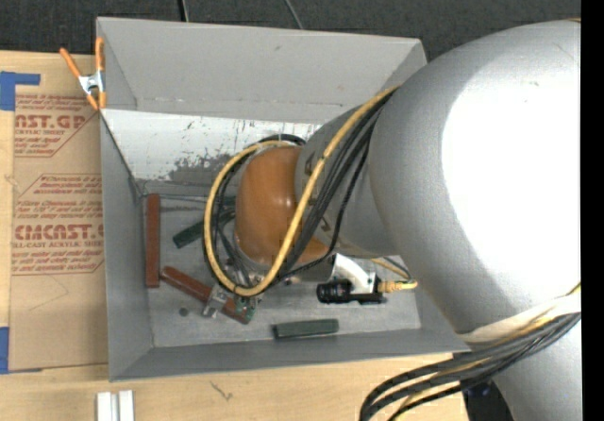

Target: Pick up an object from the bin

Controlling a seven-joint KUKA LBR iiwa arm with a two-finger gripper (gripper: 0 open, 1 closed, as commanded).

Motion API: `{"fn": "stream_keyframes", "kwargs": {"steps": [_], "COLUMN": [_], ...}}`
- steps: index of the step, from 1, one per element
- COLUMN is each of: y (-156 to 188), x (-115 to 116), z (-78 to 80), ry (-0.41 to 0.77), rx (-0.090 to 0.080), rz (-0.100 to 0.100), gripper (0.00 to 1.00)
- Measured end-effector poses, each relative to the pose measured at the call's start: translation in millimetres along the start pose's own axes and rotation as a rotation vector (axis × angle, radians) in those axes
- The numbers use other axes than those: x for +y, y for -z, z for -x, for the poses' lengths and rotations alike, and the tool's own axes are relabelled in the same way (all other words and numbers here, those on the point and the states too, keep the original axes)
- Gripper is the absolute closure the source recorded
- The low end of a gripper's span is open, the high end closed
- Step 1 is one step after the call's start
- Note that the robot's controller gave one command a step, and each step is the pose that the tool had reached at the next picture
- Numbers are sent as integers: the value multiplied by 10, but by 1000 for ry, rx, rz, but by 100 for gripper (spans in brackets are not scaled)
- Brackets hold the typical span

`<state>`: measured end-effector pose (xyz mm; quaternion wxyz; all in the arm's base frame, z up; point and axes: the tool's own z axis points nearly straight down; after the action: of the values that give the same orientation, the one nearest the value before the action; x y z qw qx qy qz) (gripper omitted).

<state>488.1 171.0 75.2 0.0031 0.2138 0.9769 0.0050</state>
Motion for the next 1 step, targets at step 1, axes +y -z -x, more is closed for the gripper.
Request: {"fn": "stream_keyframes", "kwargs": {"steps": [1], "y": [0], "x": [0], "z": [0], "ry": [0], "rx": [0], "rz": [0], "gripper": [100]}}
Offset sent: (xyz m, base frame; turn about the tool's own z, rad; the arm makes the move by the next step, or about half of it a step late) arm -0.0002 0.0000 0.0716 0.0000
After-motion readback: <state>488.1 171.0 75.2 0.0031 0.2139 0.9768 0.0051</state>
